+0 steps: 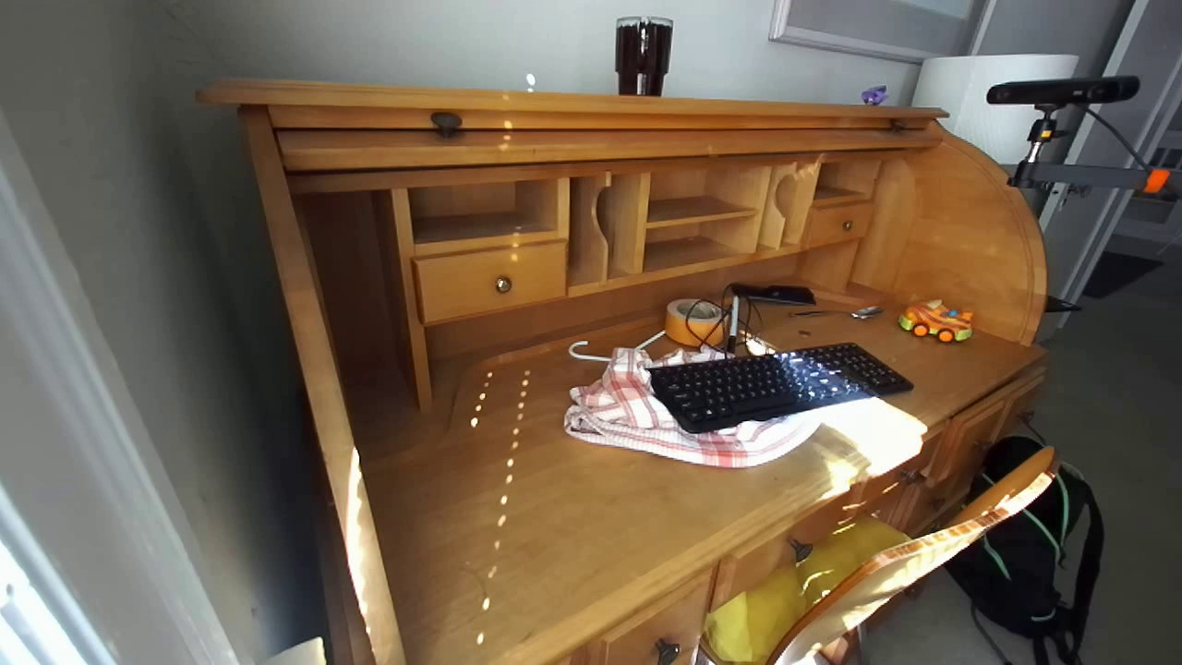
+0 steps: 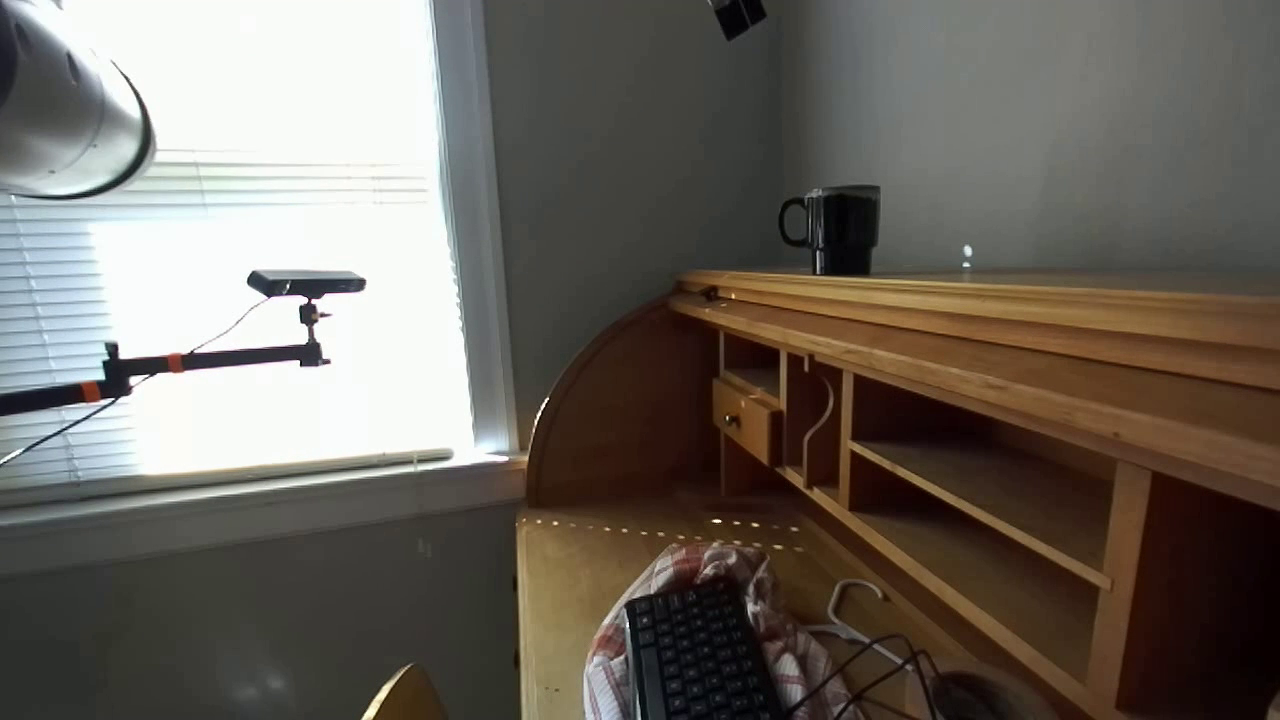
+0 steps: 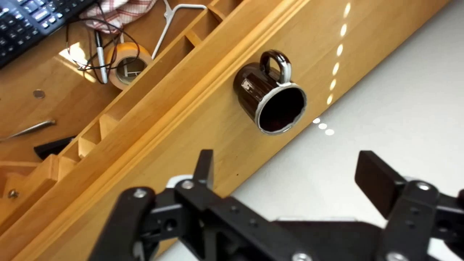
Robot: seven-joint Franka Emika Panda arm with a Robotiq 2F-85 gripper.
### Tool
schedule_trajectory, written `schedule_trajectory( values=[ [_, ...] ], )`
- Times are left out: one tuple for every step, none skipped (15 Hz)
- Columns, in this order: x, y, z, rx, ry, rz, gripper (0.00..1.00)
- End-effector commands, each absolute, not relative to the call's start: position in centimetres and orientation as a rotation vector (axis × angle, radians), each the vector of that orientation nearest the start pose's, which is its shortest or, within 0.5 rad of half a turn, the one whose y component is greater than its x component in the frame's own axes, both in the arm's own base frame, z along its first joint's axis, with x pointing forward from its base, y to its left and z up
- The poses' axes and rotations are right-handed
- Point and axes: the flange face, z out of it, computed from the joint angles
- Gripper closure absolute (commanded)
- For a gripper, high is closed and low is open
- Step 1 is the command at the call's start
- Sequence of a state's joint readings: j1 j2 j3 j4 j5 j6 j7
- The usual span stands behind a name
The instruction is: Put the mug on the top part of the desk
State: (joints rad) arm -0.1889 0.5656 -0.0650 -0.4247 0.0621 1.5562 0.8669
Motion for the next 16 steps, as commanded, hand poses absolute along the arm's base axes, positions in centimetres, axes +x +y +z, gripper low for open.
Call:
schedule_trajectory(
  values=[
    [60.4, -13.4, 80.4, -2.616, 1.252, -0.678, 0.0],
    [59.9, -13.4, 80.6, -2.664, 1.199, -0.662, 0.0],
    [59.7, -13.2, 80.5, -2.711, 1.144, -0.64, 0.0],
    [59.5, -13.1, 80.3, -2.757, 1.086, -0.616, 0.0],
    [59.4, -12.9, 80.0, -2.8, 1.031, -0.585, 0.0],
    [59.3, -12.7, 79.7, -2.839, 0.972, -0.554, 0.0],
    [59.1, -12.4, 79.3, -2.878, 0.911, -0.519, 0.0],
    [59.0, -12.3, 79.0, -2.915, 0.849, -0.484, 0.0],
    [58.8, -11.9, 78.8, -2.946, 0.784, -0.45, 0.0],
    [58.6, -11.6, 78.6, -2.975, 0.716, -0.416, 0.0],
    [58.5, -11.0, 78.5, -3.001, 0.644, -0.388, 0.0],
    [58.3, -10.4, 78.3, -3.023, 0.576, -0.349, 0.0],
    [59.1, -11.5, 78.4, -2.982, 0.703, -0.432, 0.0],
    [58.9, -11.1, 78.3, -2.998, 0.656, -0.409, 0.0],
    [58.9, -10.7, 78.3, -3.004, 0.632, -0.403, 0.0],
    [58.9, -10.5, 78.3, -3.007, 0.617, -0.401, 0.0]
  ],
)
